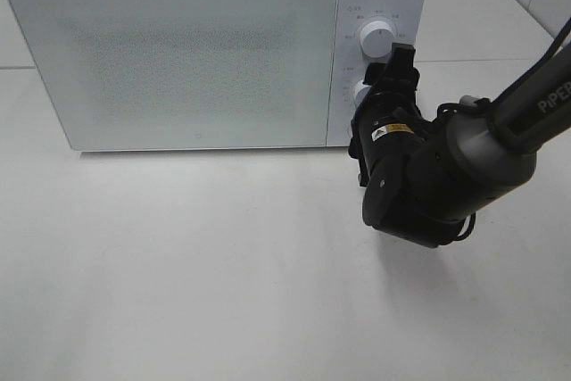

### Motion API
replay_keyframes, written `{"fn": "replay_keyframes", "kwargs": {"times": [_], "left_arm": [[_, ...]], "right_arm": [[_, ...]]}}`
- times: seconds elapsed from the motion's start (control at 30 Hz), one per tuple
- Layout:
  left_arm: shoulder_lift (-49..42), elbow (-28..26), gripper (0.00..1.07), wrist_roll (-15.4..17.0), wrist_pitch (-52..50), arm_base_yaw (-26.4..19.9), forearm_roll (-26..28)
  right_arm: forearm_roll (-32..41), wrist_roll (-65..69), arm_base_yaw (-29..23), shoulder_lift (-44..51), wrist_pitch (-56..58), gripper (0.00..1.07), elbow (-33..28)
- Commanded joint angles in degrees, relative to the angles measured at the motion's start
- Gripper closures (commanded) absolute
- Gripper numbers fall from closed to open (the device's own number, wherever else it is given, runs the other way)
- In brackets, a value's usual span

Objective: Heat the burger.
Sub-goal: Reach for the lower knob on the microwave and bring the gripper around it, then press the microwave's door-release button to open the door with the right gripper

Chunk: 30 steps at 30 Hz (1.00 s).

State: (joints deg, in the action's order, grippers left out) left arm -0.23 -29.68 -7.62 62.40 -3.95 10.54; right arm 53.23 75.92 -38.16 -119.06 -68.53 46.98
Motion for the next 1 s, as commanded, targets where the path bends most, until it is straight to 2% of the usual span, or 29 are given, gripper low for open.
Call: {"fn": "replay_keyframes", "kwargs": {"times": [0.03, 0.17, 0.27, 0.33, 0.6, 0.77, 1.0], "left_arm": [[-1.09, 0.00, 0.06, 0.34, -0.80, -0.29, 0.17], [-1.09, 0.00, 0.06, 0.29, -0.80, -0.29, 0.17], [-1.09, 0.00, 0.06, 0.29, -0.80, -0.29, 0.17], [-1.09, 0.00, 0.06, 0.29, -0.80, -0.29, 0.17], [-1.09, 0.00, 0.06, 0.29, -0.80, -0.29, 0.17], [-1.09, 0.00, 0.06, 0.29, -0.80, -0.29, 0.17], [-1.09, 0.00, 0.06, 0.29, -0.80, -0.29, 0.17]], "right_arm": [[-5.39, -3.84, 0.63, 2.46, -10.08, 0.35, -1.20], [-10.31, -7.96, 0.63, 6.42, -5.21, 0.35, -5.79], [-11.17, -9.28, 0.63, 7.33, -3.84, 0.35, -6.70], [-14.38, -14.09, 0.63, 10.66, 1.38, 0.35, -9.97], [-19.94, -22.86, 0.69, 18.22, 10.26, 0.35, -15.76], [-21.43, -29.34, 0.80, 21.94, 17.65, 0.35, -17.48], [-21.43, -49.50, 0.80, 29.51, 33.58, 0.35, -17.82]]}}
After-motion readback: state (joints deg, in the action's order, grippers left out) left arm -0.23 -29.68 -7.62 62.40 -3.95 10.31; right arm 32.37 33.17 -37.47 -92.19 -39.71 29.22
